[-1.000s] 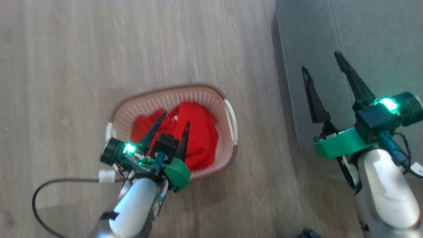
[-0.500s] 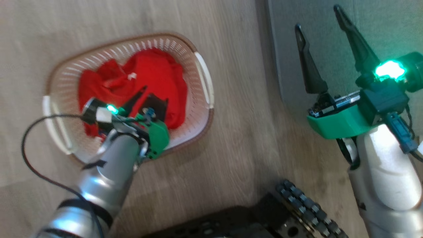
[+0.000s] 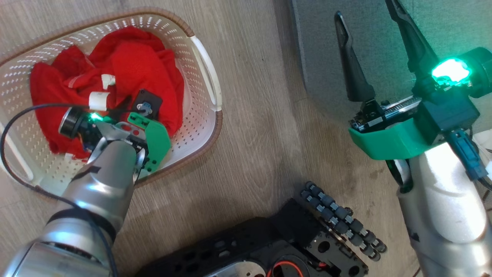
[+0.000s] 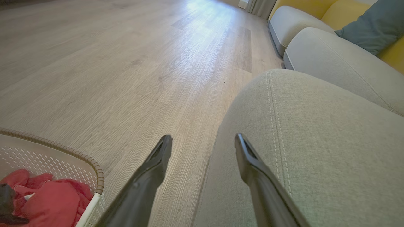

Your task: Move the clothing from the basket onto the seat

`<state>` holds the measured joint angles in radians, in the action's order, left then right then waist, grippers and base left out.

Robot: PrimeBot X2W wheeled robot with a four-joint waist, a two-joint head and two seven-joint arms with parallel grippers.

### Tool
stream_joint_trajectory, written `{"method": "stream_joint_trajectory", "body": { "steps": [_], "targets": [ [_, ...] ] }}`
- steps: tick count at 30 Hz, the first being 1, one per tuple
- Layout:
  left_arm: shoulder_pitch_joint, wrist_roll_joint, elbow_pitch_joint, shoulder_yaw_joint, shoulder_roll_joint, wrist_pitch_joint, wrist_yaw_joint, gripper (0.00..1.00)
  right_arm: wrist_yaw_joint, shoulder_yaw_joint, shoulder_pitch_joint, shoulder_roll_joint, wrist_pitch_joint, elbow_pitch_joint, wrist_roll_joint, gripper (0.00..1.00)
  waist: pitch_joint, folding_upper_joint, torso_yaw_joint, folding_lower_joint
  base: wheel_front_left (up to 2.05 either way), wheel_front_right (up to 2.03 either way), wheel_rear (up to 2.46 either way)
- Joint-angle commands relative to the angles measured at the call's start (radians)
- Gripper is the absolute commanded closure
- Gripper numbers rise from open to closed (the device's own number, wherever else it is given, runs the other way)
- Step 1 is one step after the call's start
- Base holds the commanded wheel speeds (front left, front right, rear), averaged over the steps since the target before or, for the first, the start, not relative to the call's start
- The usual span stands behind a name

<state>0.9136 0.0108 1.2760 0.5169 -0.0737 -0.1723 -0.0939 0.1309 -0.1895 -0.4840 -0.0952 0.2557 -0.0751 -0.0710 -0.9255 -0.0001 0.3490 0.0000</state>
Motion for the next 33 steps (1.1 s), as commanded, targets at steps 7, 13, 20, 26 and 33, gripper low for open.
{"method": "stream_joint_trajectory", "body": {
  "steps": [7,13,20,26,33],
  "targets": [
    [0.011,0.016,0.010,-0.011,-0.012,0.034,0.008,1.00,0.000,-0.009,0.039,0.014,0.006,-0.040,-0.013,0.00,-0.014,0.0001,0.001,0.0000,0.00,0.00,0.00],
    [0.018,0.029,0.013,-0.008,-0.022,0.026,0.012,1.00,0.000,-0.015,0.023,0.016,0.006,-0.040,-0.024,0.00,-0.007,0.0001,0.002,0.0000,0.00,0.00,0.00],
    [-0.024,0.063,0.014,-0.014,-0.008,-0.039,0.029,1.00,0.000,-0.004,0.023,0.024,0.006,-0.007,-0.014,0.00,0.085,0.0001,-0.020,0.0000,0.00,0.00,0.00],
    [-0.087,0.096,0.003,-0.007,0.017,-0.082,0.042,1.00,0.000,0.004,0.065,0.002,0.006,0.031,-0.016,0.00,0.241,0.0001,-0.079,0.0000,0.00,0.00,0.00],
    [-0.169,0.159,-0.076,-0.012,0.023,-0.089,0.061,1.00,0.000,0.009,0.106,-0.030,0.006,0.066,-0.014,0.00,0.395,0.0001,-0.129,0.0000,0.00,0.00,0.00]
  ]
}}
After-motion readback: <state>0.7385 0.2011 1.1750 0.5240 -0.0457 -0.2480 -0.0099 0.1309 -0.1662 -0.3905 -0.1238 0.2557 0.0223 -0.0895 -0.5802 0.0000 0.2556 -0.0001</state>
